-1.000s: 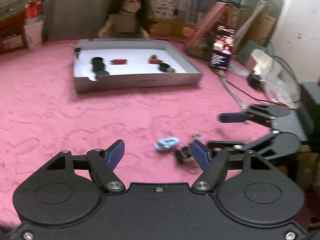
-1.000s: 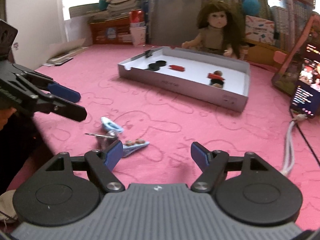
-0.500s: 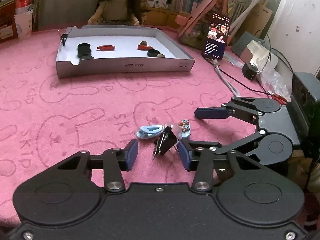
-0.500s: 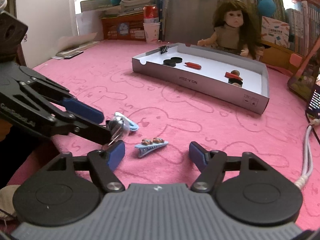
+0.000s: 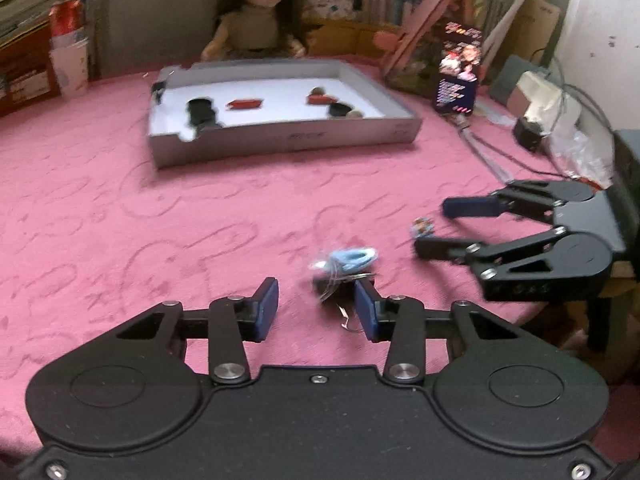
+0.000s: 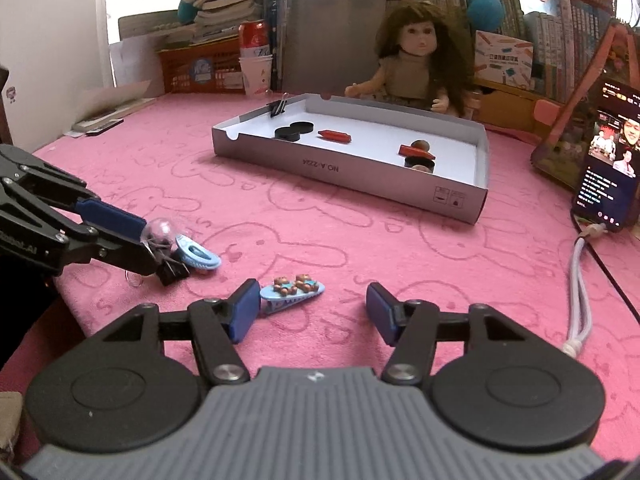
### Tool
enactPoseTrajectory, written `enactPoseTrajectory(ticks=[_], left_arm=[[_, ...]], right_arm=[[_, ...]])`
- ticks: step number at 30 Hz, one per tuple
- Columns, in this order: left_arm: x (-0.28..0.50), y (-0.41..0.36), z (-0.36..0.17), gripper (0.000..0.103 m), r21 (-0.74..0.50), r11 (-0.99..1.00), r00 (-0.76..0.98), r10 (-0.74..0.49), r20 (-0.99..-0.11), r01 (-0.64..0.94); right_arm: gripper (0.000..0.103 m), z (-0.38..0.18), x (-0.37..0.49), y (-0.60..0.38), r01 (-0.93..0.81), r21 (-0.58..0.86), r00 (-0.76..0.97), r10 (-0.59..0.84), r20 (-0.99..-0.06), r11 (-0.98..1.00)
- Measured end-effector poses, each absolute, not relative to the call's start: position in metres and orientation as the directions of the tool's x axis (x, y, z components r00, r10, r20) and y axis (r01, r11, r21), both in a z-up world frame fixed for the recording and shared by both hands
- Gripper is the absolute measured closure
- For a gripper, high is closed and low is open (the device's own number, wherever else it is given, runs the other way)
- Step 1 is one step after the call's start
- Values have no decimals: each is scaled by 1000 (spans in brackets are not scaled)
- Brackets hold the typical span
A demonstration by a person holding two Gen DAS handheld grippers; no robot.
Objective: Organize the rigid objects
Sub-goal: 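Position the left gripper over the black binder clip while the right approaches the blue hair clip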
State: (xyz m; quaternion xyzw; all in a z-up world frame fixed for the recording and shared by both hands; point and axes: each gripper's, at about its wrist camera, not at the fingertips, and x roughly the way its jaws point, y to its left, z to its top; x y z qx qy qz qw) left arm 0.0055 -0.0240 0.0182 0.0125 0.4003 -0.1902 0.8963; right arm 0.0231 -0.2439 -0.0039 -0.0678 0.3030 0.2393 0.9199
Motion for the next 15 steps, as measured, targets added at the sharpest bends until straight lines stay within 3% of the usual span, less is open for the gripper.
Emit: enactPoseTrajectory(ticks=[15], left_arm=[[0,1,23,63,-73,957,668,-250,-701,282]], right_arm=[[31,-5,22,-243,-471,15,710,390,-586,882]])
